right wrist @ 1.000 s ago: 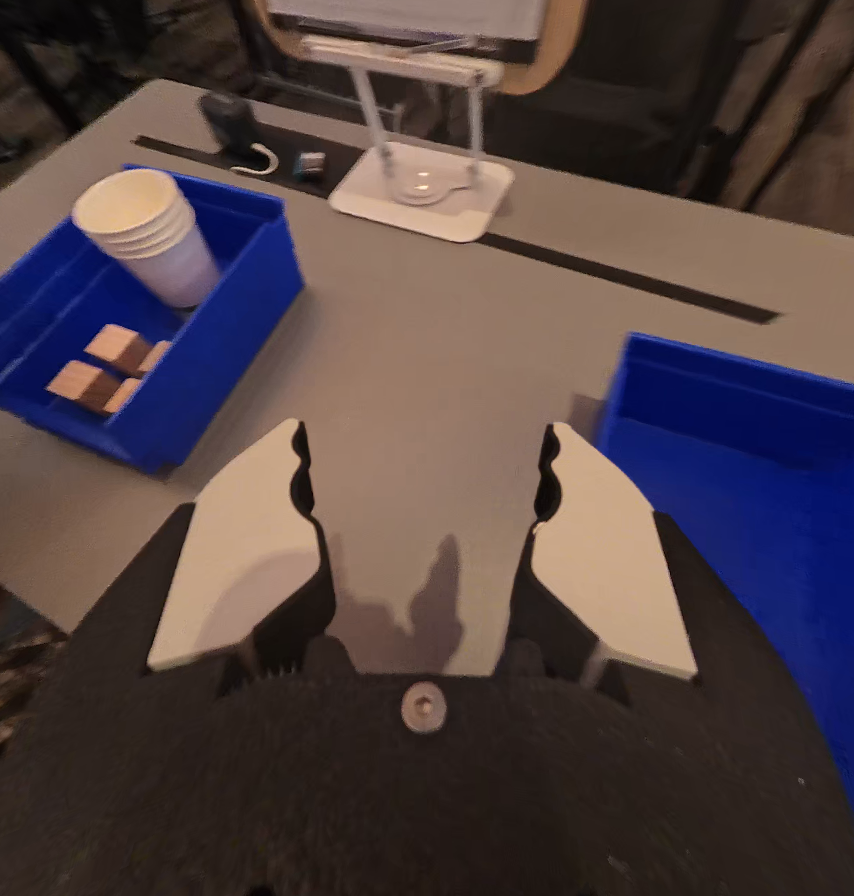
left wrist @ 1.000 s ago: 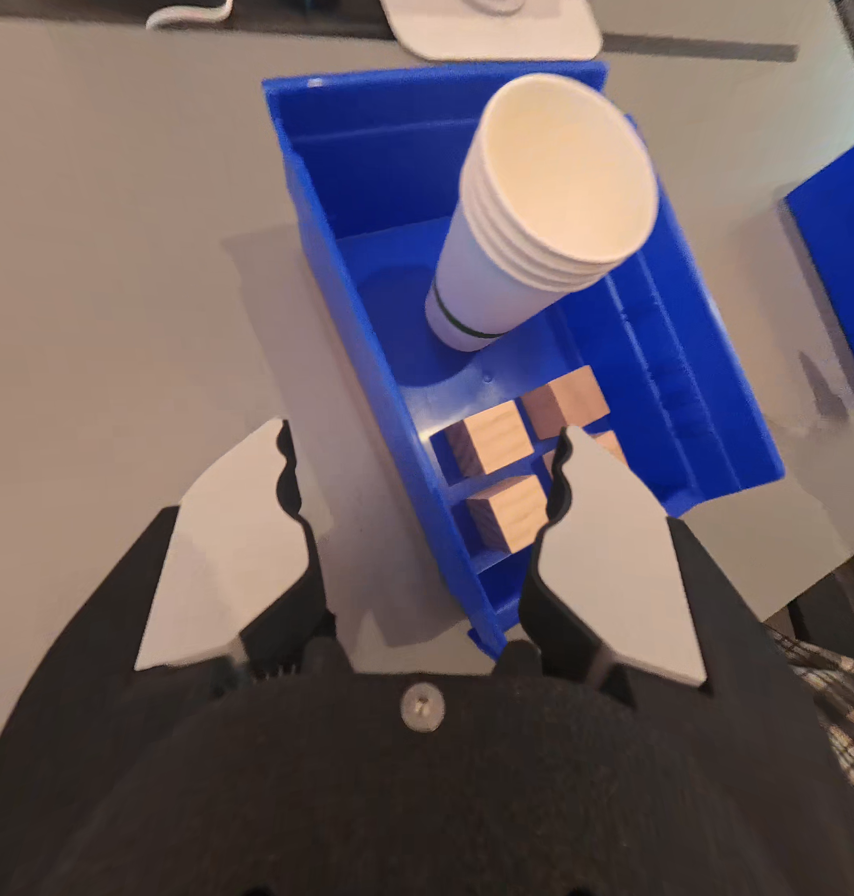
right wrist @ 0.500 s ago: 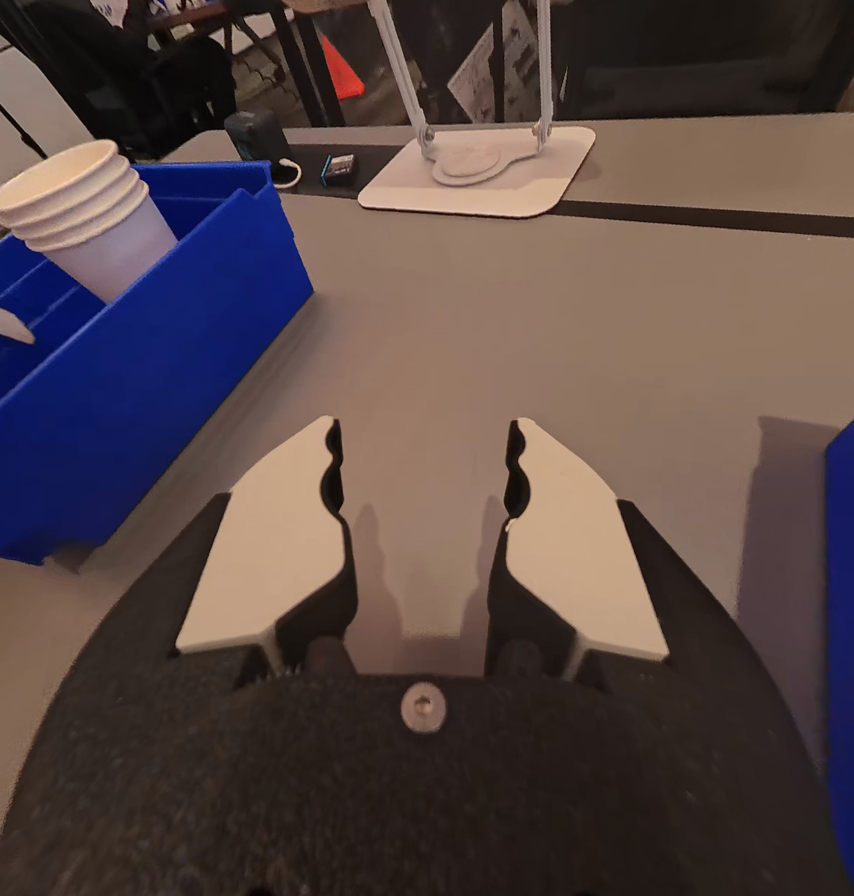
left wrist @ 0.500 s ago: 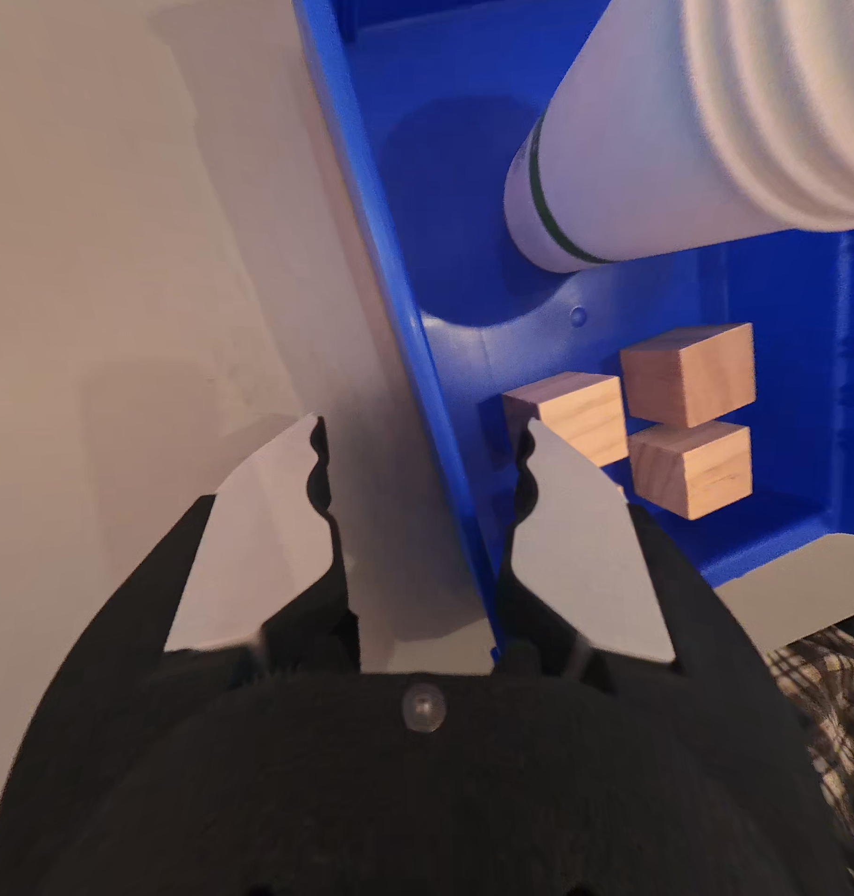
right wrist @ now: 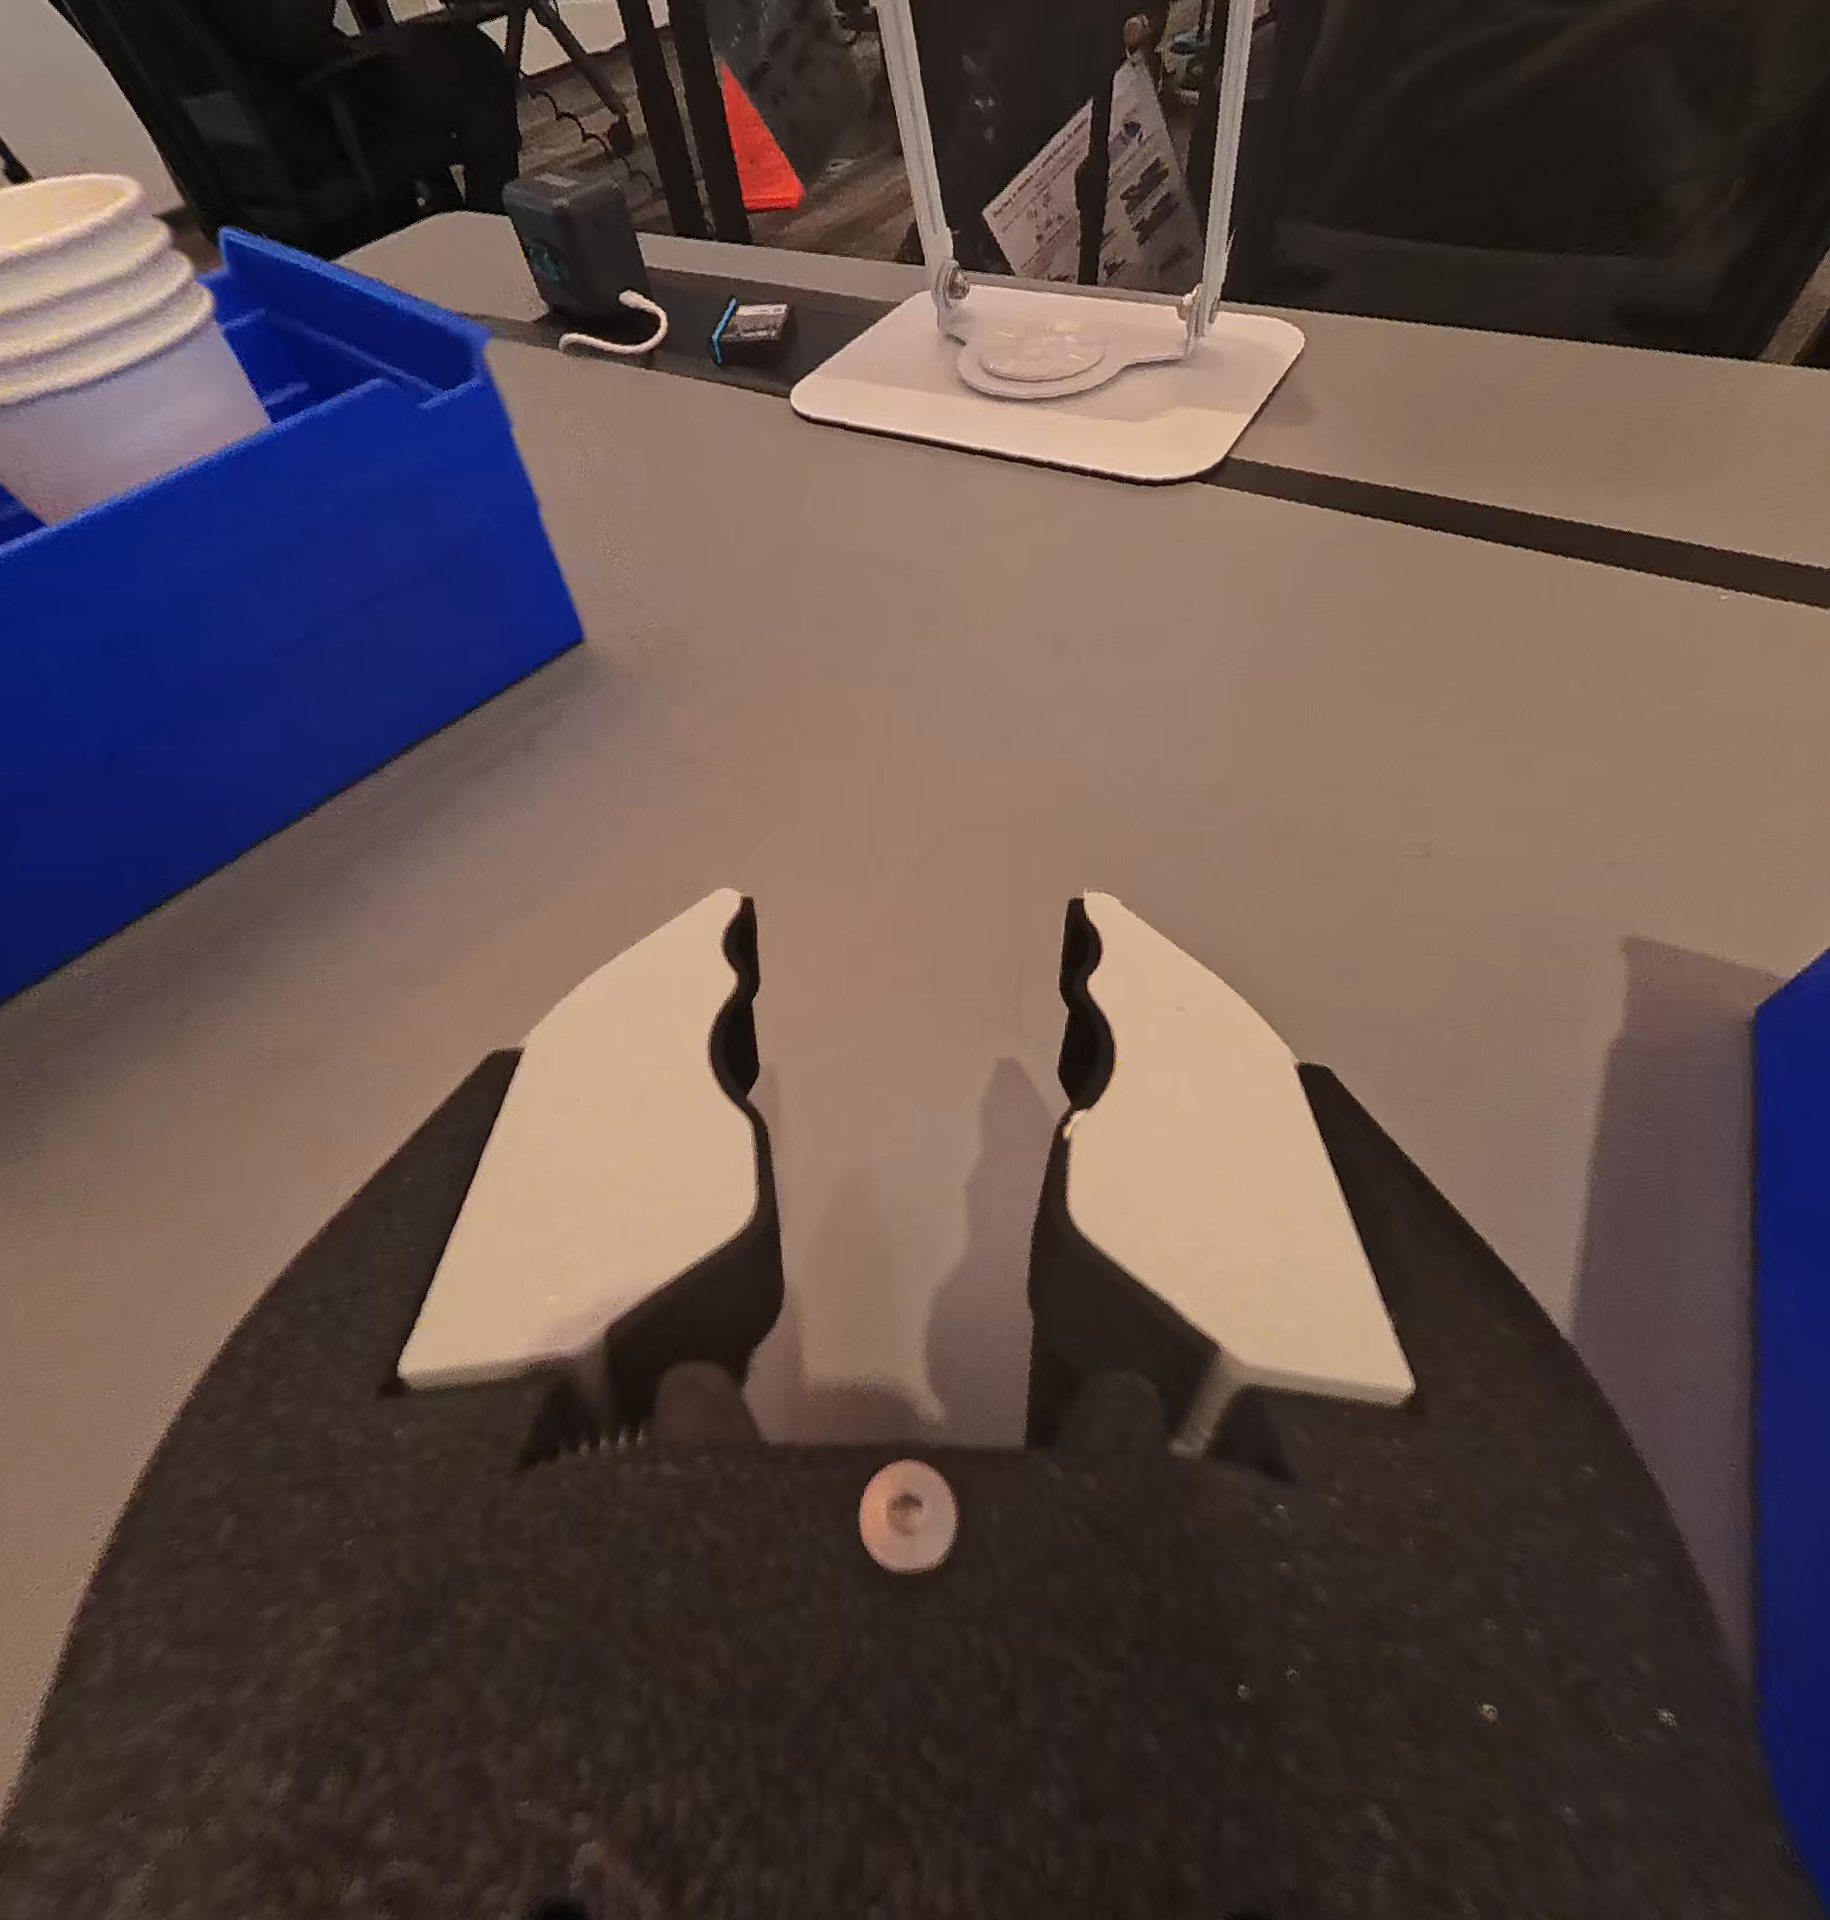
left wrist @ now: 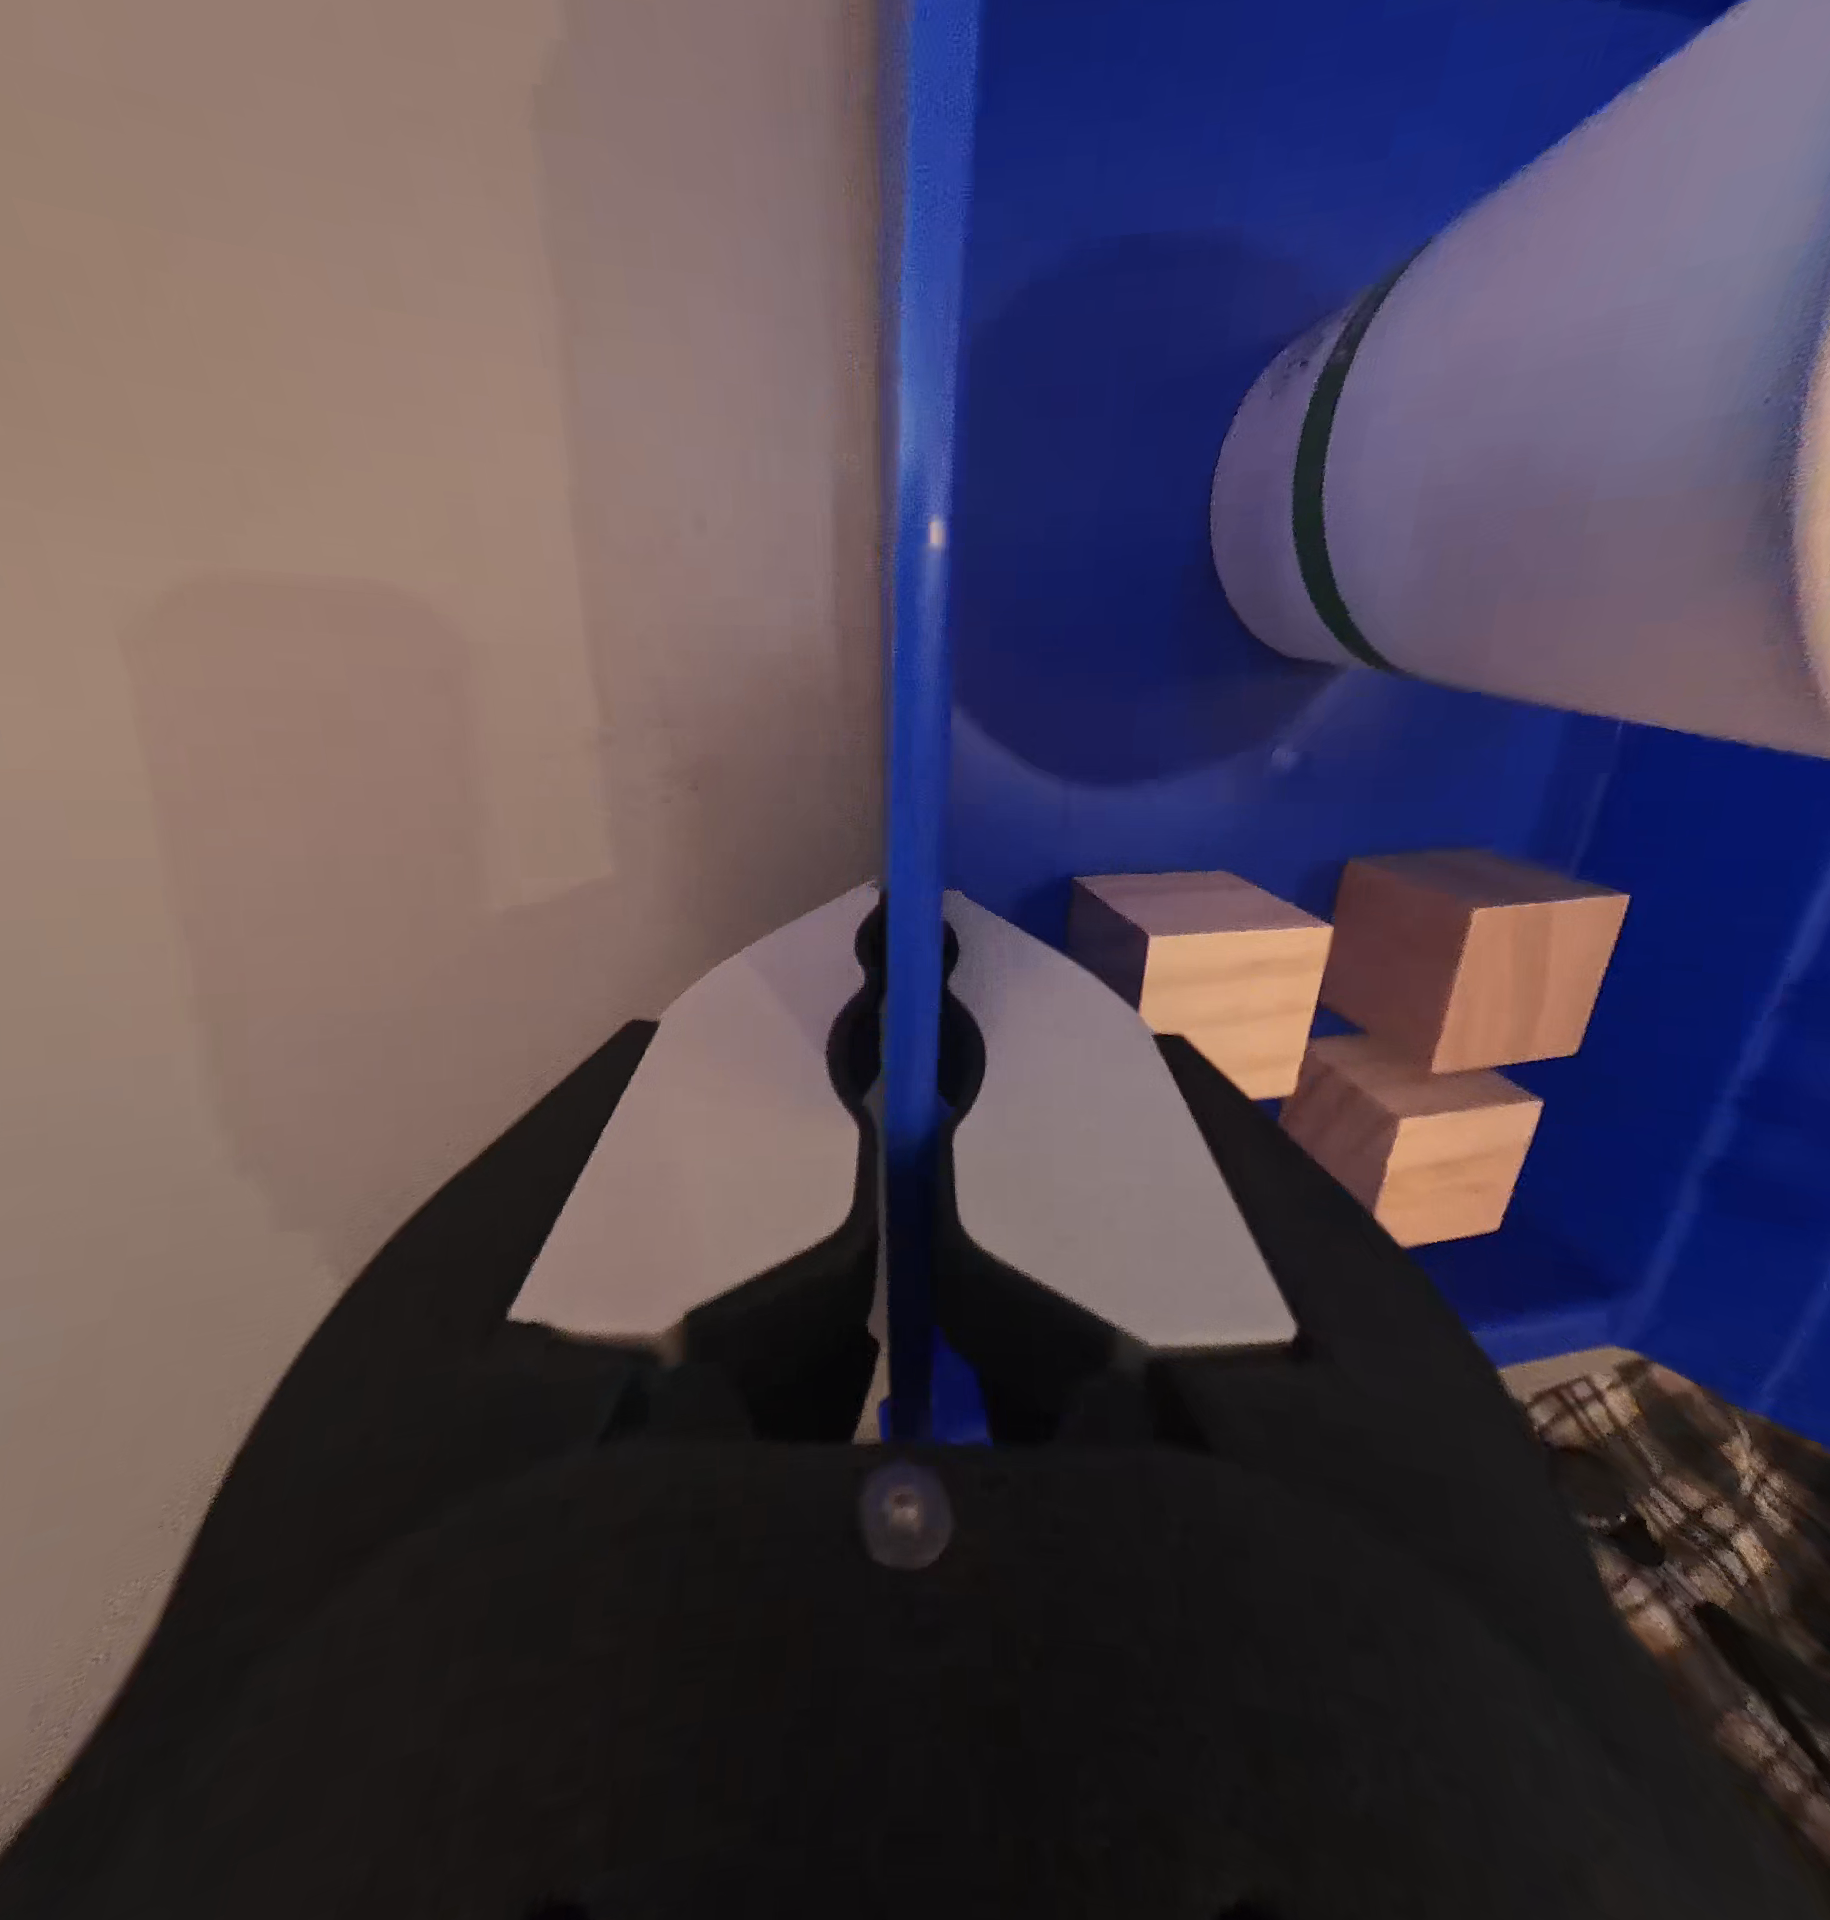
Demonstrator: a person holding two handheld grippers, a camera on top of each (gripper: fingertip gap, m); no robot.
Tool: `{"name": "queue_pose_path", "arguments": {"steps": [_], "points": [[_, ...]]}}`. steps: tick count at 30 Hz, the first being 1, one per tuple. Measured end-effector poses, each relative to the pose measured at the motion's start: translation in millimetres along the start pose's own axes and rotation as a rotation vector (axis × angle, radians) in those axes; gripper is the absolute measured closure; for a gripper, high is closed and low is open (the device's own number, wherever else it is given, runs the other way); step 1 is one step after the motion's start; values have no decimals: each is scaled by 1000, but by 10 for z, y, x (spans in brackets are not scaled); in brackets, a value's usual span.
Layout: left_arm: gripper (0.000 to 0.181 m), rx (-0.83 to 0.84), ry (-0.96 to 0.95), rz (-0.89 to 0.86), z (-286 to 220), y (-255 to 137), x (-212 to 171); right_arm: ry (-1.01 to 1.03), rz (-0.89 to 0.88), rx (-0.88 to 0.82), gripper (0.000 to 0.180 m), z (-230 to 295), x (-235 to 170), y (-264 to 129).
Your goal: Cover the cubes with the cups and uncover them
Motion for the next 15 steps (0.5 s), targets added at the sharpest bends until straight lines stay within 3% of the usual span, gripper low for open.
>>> {"name": "queue_pose_path", "arguments": {"steps": [15], "points": [[177,46,-170,-28,1409,-378,-536,36,13,34,126,-1,-34,24]]}}
Point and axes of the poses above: each gripper's, where its closed fingertips meet, y out along the fingers, x out of its top, z = x × y across the jaws, the point moved 5 cm from there along -y, back along the fingers, and after that the axes turned 5 degrees about z, right-handed, at the moved point
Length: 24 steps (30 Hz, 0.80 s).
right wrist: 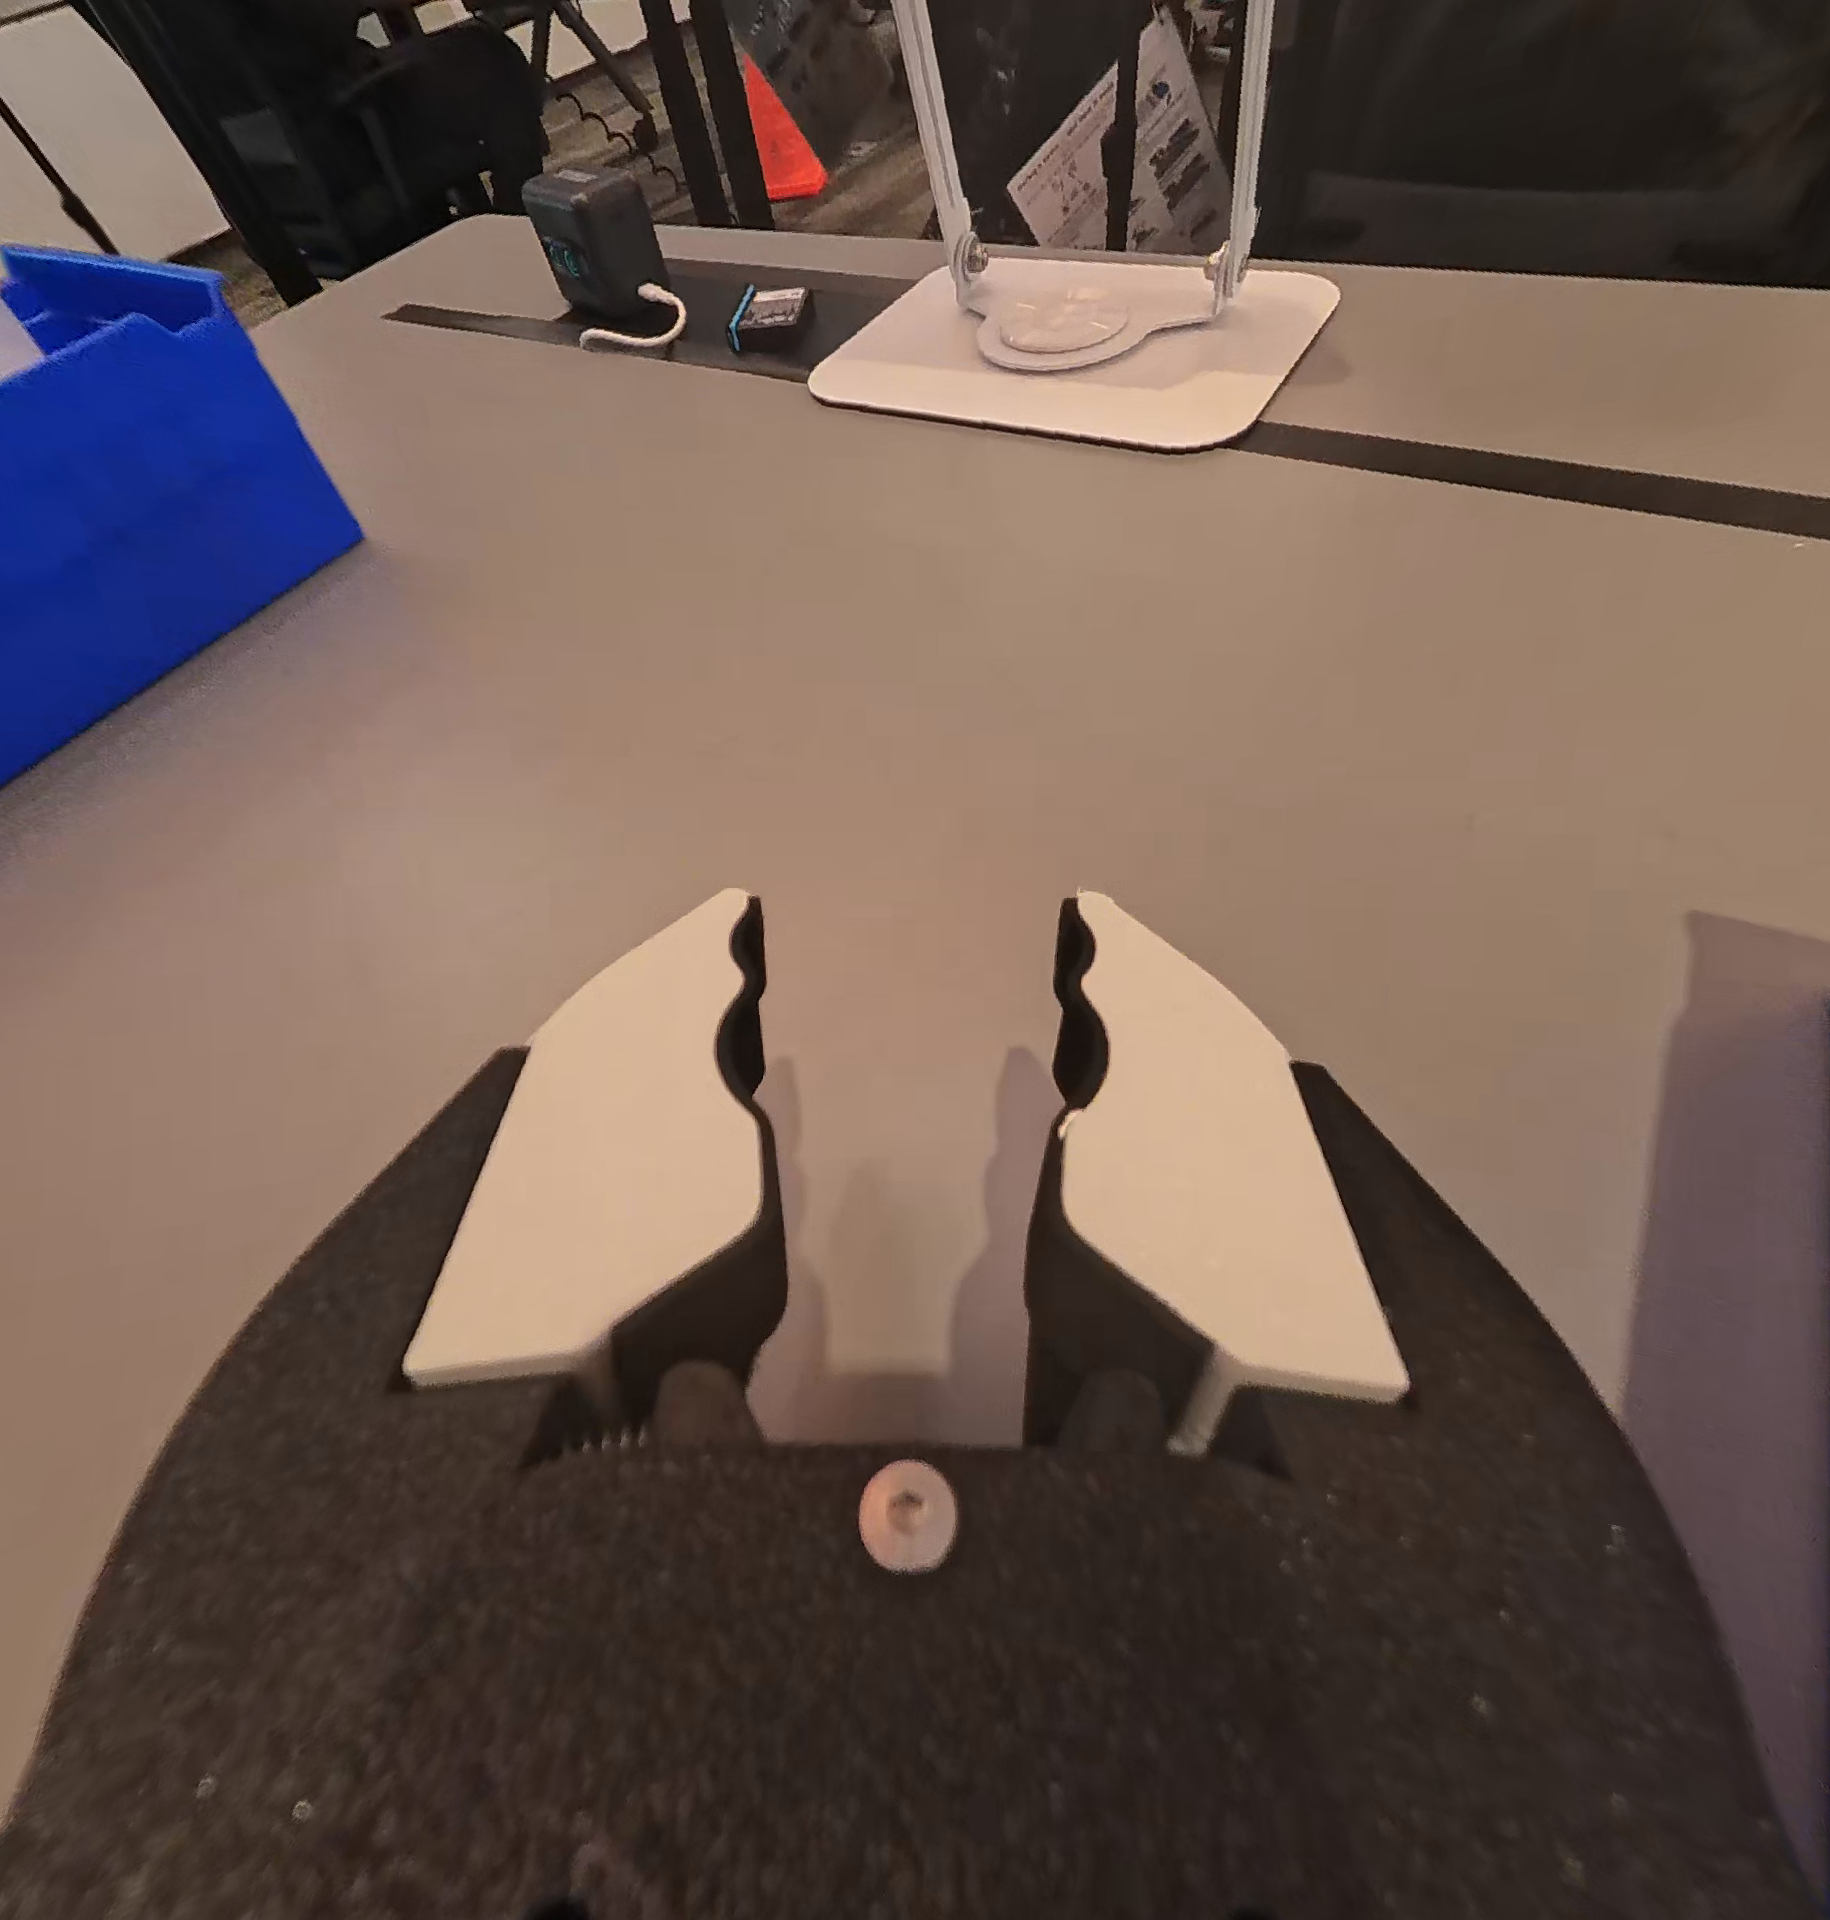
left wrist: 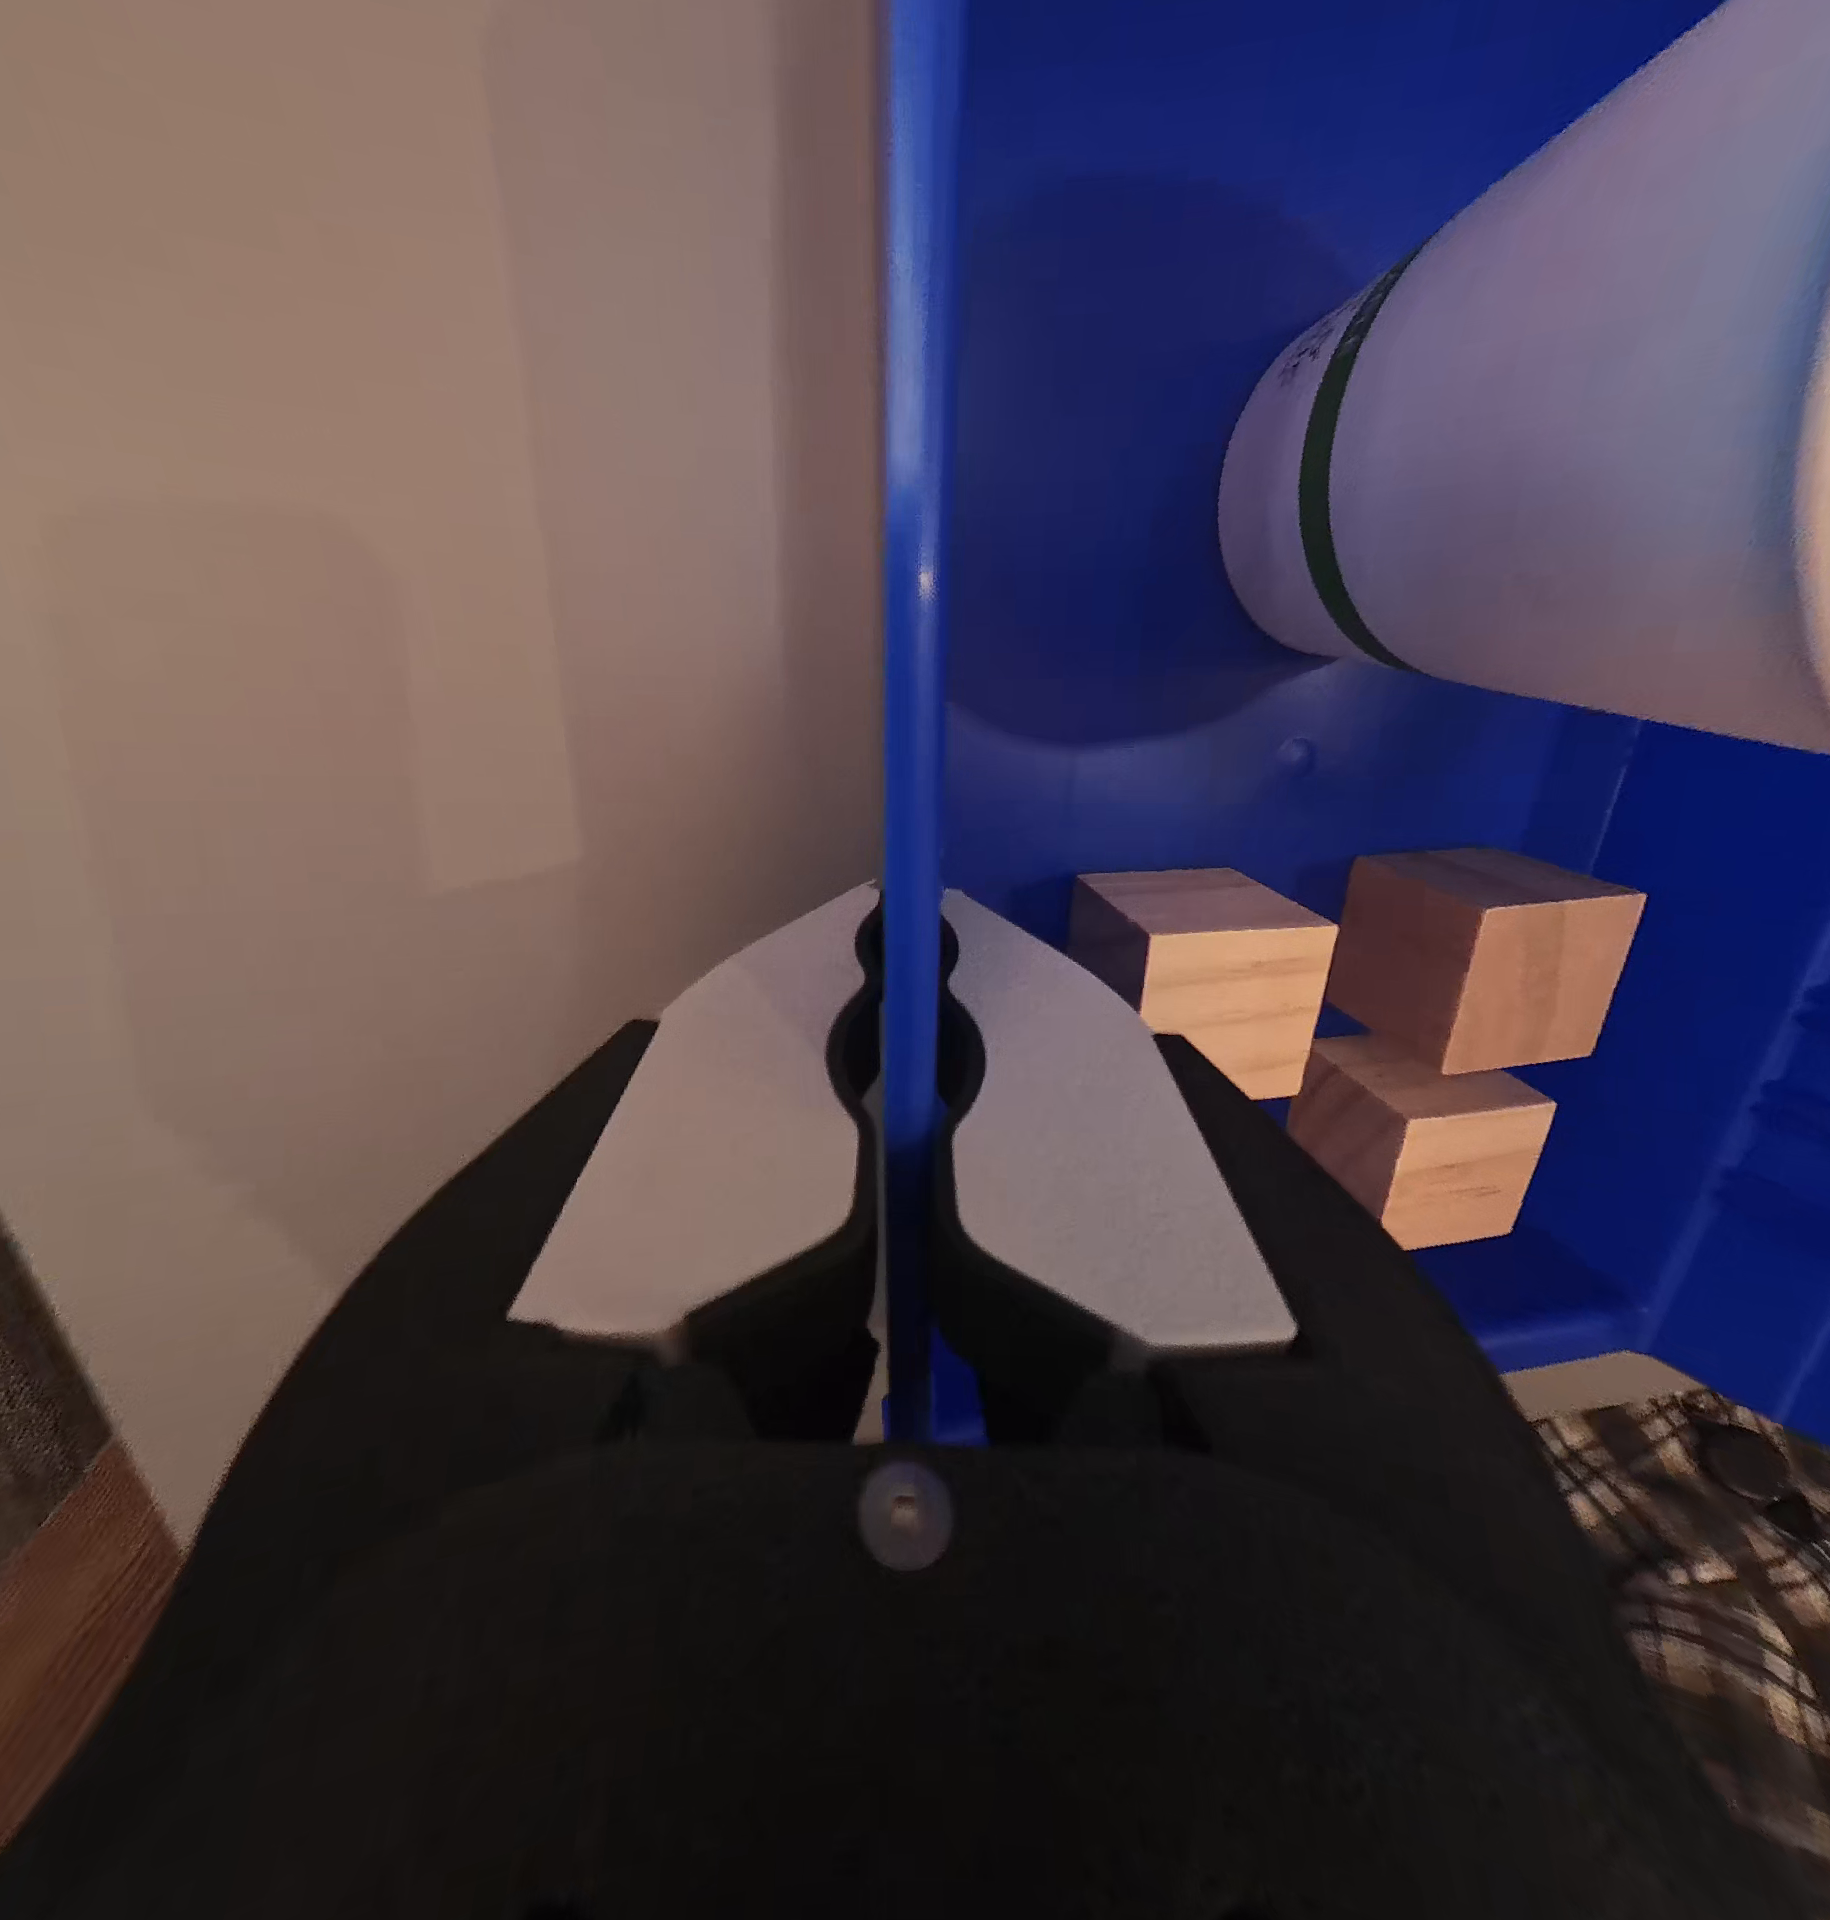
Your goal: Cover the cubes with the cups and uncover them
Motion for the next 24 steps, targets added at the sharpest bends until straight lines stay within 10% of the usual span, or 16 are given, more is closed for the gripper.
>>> {"name": "queue_pose_path", "arguments": {"steps": [24], "points": [[177,2,38,-1,1041,-192,44,15,69,-14,126,-64,-107,106]]}}
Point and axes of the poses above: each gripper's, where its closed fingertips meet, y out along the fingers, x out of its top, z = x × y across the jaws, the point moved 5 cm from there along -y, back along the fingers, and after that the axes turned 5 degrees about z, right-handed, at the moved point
